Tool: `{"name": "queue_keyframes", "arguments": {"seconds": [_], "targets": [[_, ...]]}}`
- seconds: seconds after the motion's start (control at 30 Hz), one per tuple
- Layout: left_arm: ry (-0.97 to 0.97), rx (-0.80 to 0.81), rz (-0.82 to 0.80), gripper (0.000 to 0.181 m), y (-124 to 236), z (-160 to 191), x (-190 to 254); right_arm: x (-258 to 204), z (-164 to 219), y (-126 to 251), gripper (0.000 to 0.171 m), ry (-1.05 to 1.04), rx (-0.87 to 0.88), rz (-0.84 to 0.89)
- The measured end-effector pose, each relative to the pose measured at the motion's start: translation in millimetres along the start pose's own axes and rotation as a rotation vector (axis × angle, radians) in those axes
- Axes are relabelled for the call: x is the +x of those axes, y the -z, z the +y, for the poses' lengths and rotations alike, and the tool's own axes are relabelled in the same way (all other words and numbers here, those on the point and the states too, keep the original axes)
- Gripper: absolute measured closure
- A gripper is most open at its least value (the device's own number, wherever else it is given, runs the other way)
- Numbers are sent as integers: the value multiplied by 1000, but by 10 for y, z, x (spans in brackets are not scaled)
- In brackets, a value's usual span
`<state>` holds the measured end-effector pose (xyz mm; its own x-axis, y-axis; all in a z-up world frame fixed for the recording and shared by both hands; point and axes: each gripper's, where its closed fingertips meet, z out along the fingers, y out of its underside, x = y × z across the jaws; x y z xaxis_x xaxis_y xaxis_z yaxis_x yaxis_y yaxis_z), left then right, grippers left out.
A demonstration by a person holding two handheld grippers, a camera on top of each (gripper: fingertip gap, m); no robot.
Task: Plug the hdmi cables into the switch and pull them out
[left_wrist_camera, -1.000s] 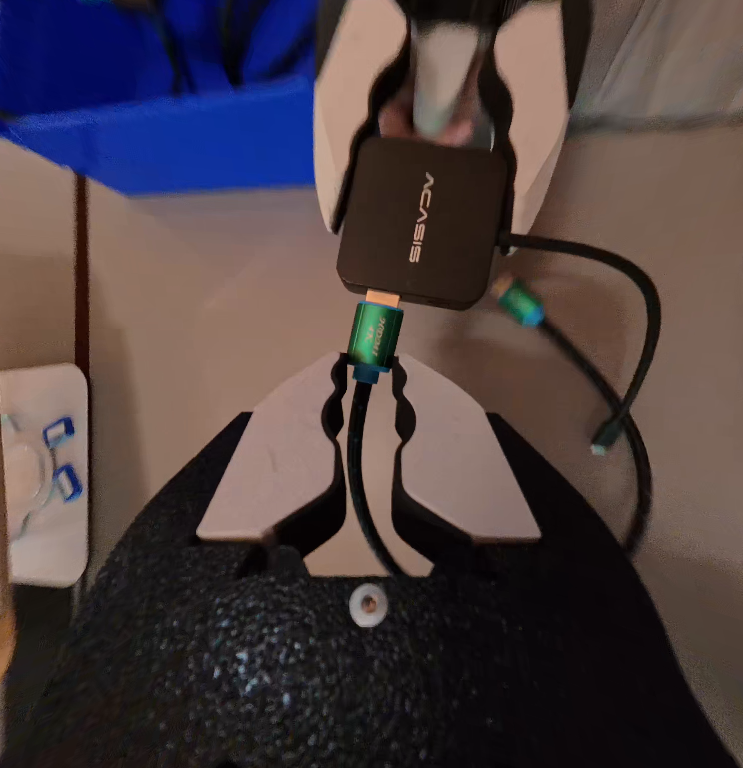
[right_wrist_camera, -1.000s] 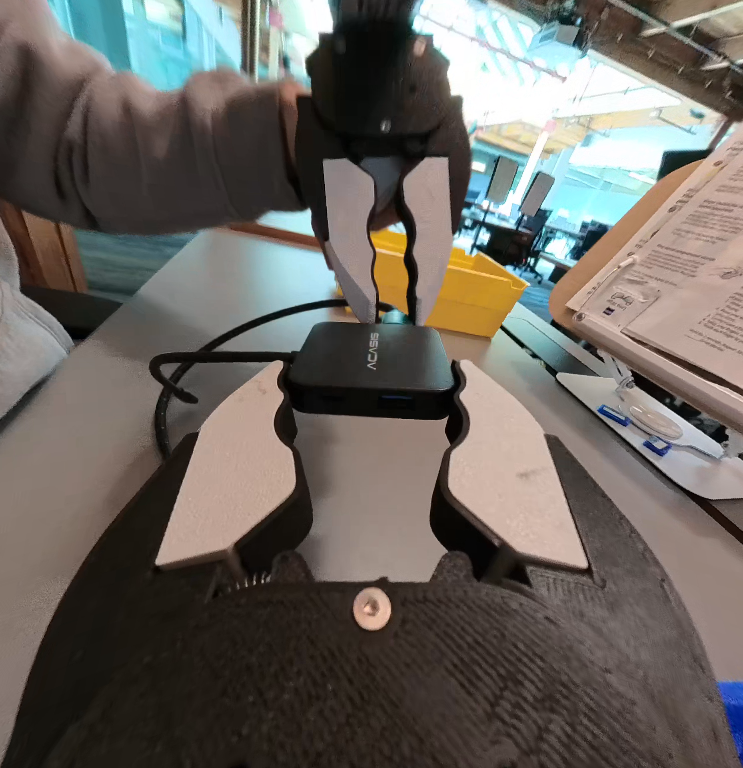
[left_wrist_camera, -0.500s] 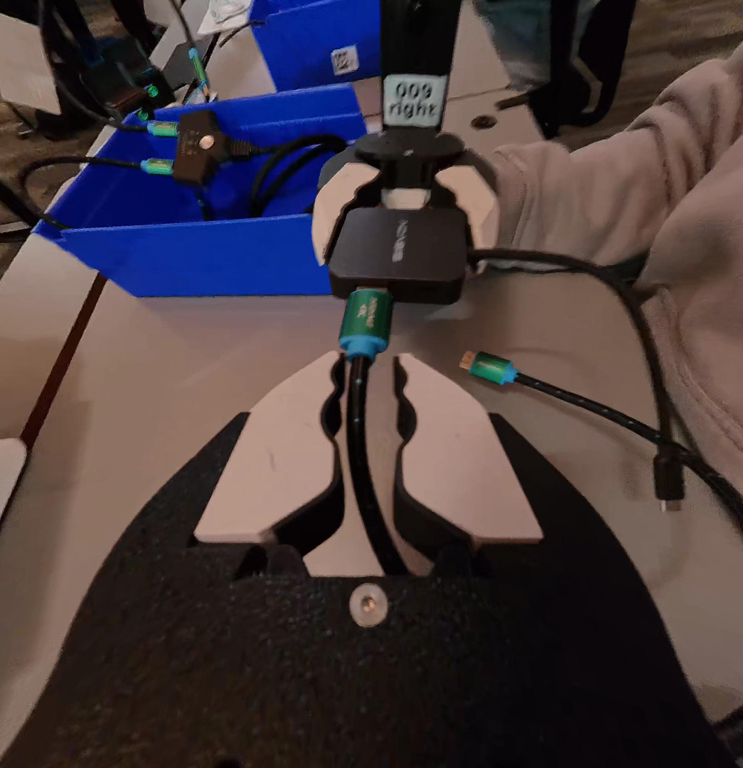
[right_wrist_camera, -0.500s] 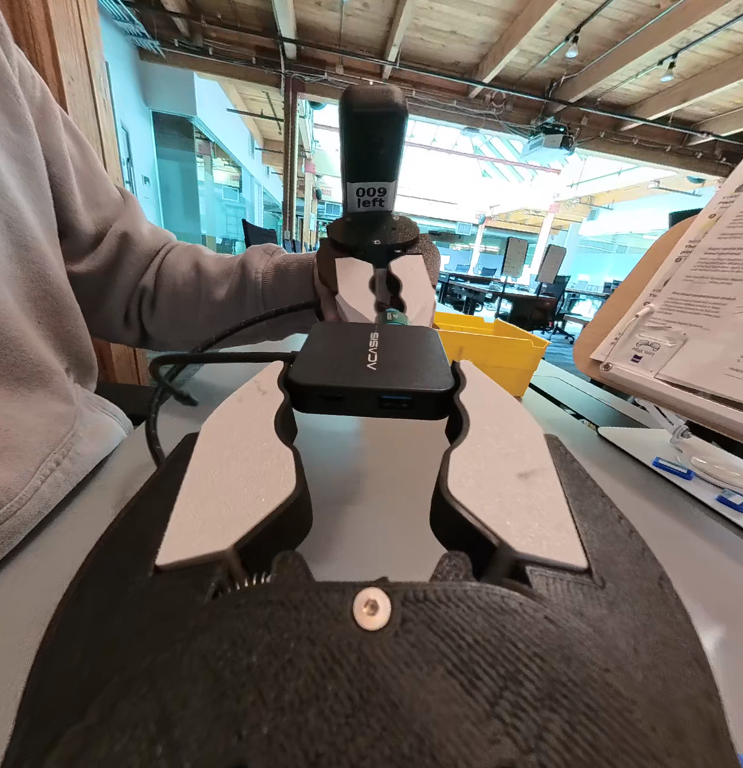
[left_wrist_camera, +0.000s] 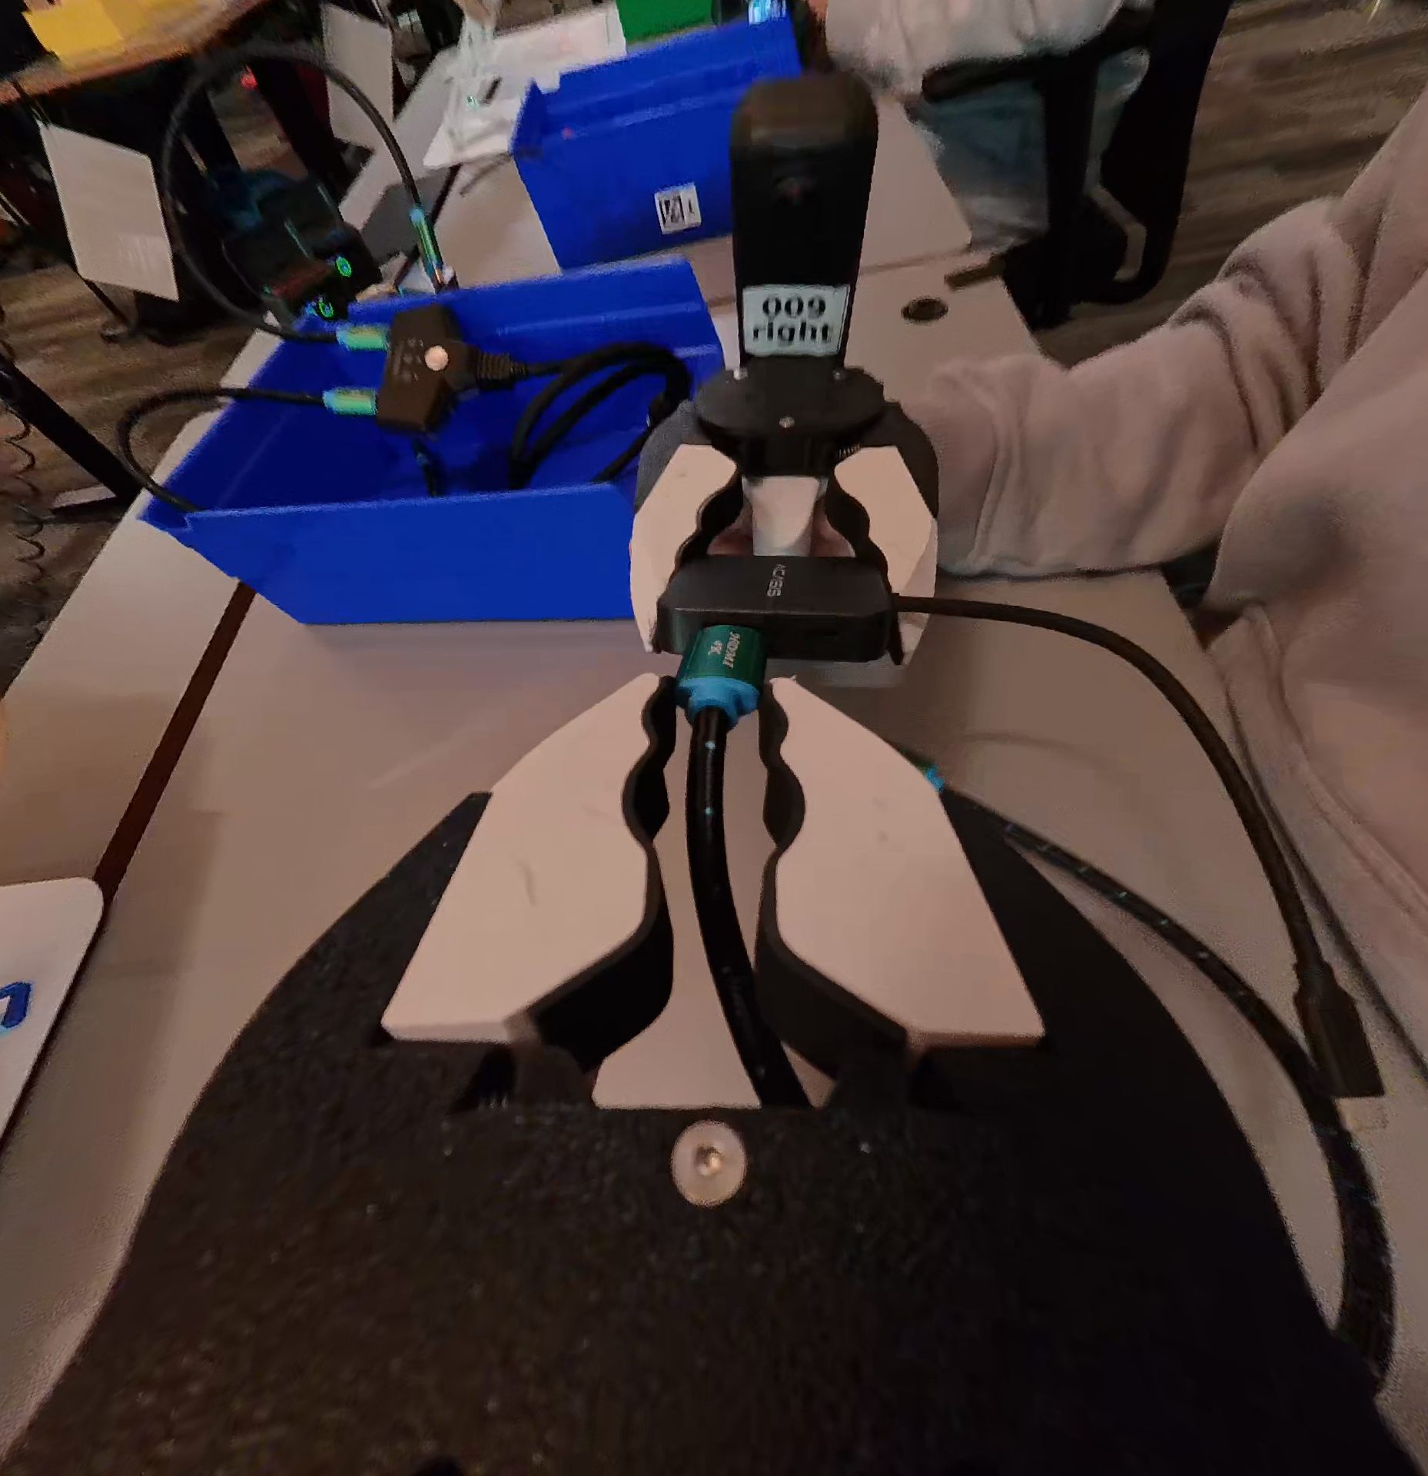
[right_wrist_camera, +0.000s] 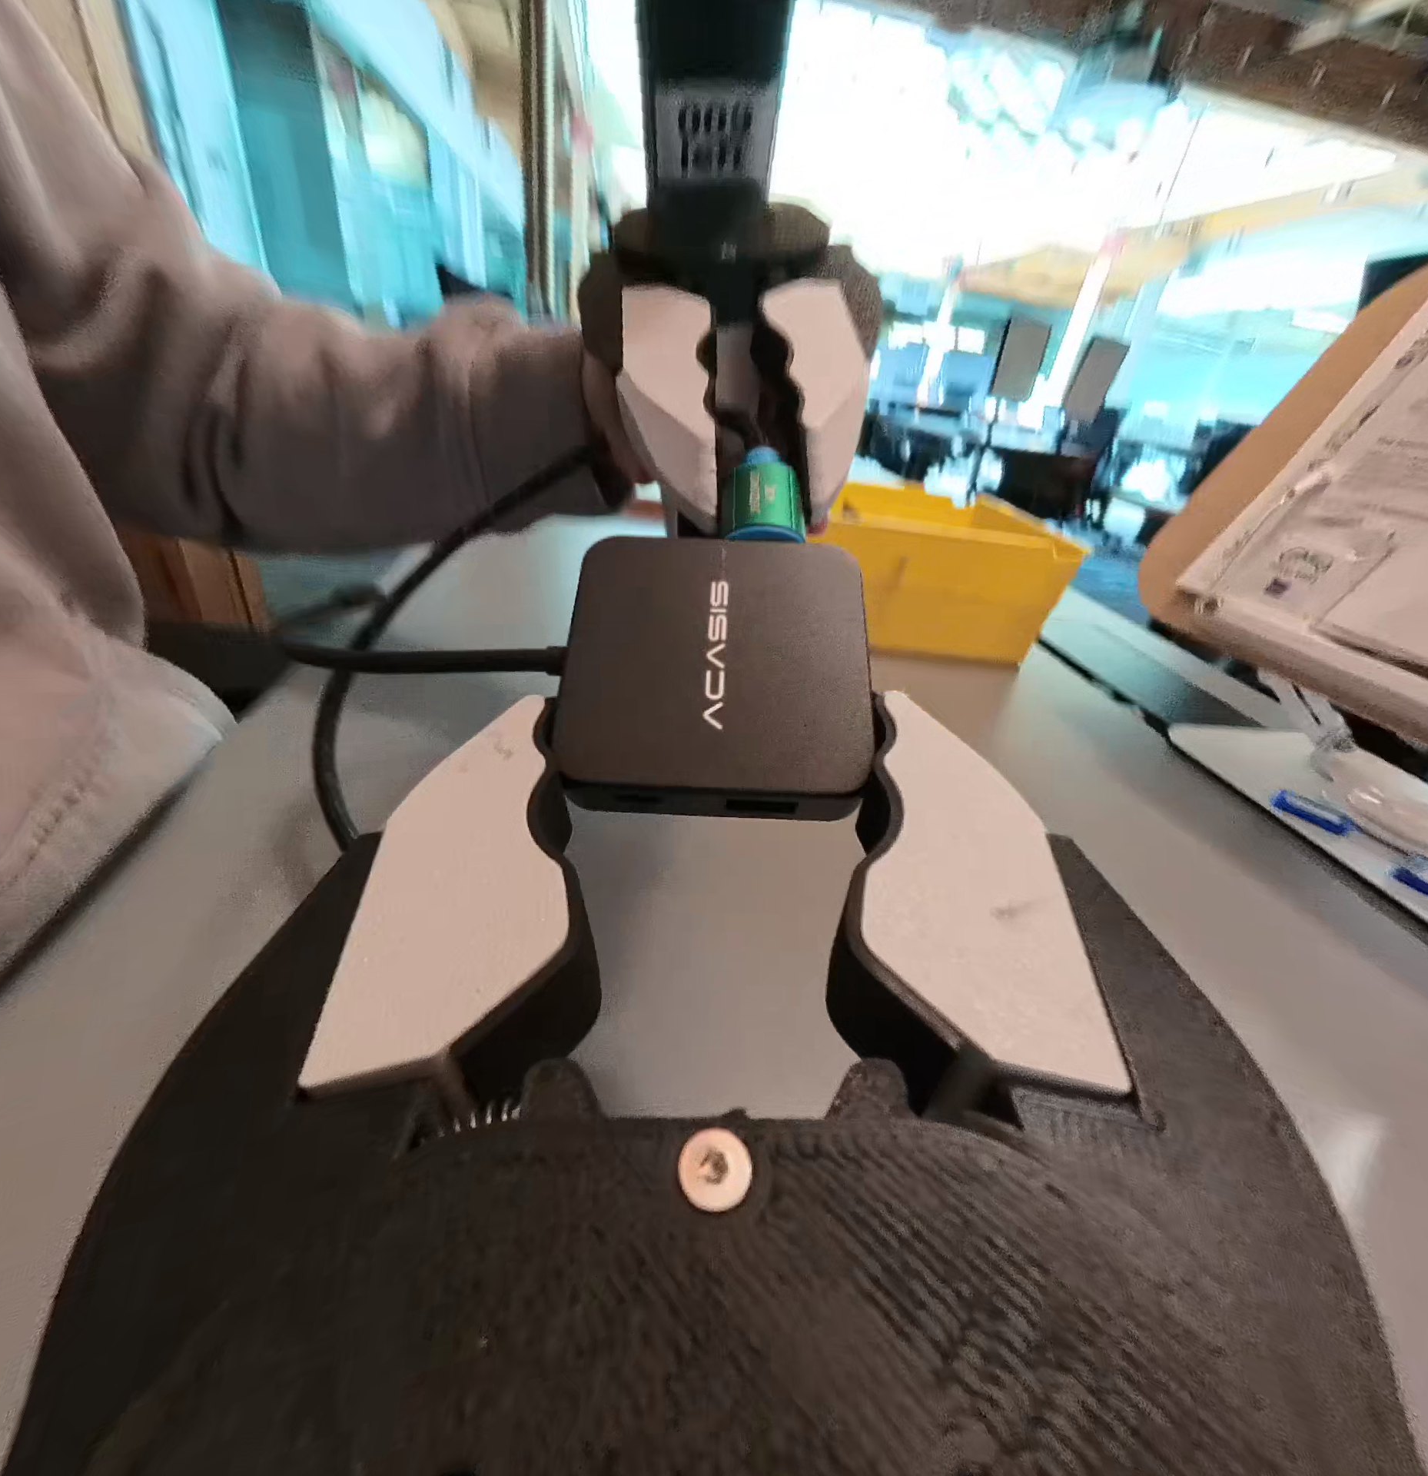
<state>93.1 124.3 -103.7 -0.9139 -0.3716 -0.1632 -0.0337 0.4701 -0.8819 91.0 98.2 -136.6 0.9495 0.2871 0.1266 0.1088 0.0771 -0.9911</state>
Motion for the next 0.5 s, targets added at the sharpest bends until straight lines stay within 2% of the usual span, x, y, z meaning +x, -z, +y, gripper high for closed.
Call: {"name": "queue_keyframes", "arguments": {"seconds": [0.07,0.27,0.33,0.5], "targets": [[-6,-24,-9,162,20,-26,-18,7,-129,17,99,-1,59,5],[-61,-182,-46,162,17,202,-27,23,68,-22,99,33,-75,24],[-33,-148,-46,162,34,195,-42,32,78,-46,99,-11,-53,17],[103,78,-6,162,90,65,-50,54,-233,-15,100,-116,184,6]]}}
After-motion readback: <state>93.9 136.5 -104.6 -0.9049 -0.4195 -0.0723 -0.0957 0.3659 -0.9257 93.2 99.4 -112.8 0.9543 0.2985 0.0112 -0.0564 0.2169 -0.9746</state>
